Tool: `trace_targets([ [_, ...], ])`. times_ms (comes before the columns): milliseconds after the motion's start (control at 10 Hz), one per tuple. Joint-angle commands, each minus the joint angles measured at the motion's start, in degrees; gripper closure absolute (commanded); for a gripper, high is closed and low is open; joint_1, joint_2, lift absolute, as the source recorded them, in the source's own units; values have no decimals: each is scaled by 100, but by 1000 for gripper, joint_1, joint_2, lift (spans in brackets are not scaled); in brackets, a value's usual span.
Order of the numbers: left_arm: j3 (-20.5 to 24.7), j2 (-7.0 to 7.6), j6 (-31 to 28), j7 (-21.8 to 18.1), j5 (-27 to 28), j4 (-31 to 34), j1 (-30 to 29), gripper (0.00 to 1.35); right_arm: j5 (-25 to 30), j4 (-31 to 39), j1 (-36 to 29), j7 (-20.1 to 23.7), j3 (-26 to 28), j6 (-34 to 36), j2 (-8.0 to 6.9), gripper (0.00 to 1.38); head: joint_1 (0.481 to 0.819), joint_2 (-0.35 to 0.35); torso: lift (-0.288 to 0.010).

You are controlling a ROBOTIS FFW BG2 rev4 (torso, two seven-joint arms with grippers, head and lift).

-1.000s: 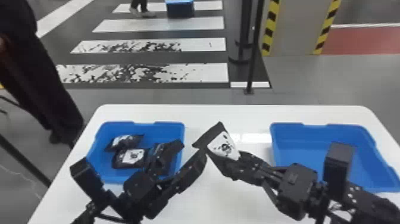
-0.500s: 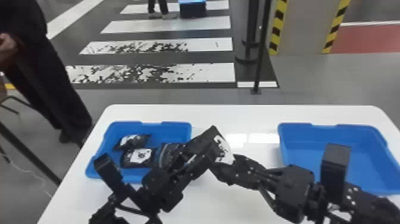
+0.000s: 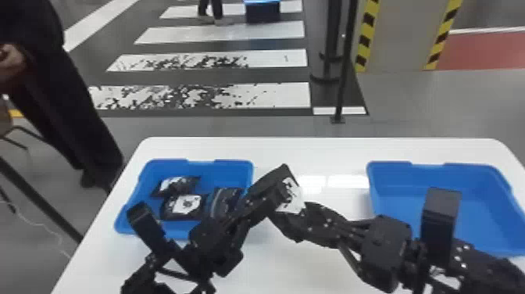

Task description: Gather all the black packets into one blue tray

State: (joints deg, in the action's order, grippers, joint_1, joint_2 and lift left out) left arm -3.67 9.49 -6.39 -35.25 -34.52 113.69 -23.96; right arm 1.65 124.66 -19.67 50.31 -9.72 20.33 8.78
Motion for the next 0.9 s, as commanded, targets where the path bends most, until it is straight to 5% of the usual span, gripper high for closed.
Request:
trace_targets([
  [0,36,1,175,1,105,0,6,1207,-131,-14,-2,-3,12,-37,0,861,695,122,-110],
  [100,93,1,260,10,173,0,-8,1207,-233,-56,-16,-3,23,-107,0,423,695,126,-110],
  [200,196,-8,316,10,265,0,-22,1207,-279,-70,-44,-3,115,-121,-8,127,695,133,-110],
  [800,1898,53,471,-289,1270,0,-8,1207,-291,-84,-508,-3,1166,-234,-149,127,695,167,-110],
])
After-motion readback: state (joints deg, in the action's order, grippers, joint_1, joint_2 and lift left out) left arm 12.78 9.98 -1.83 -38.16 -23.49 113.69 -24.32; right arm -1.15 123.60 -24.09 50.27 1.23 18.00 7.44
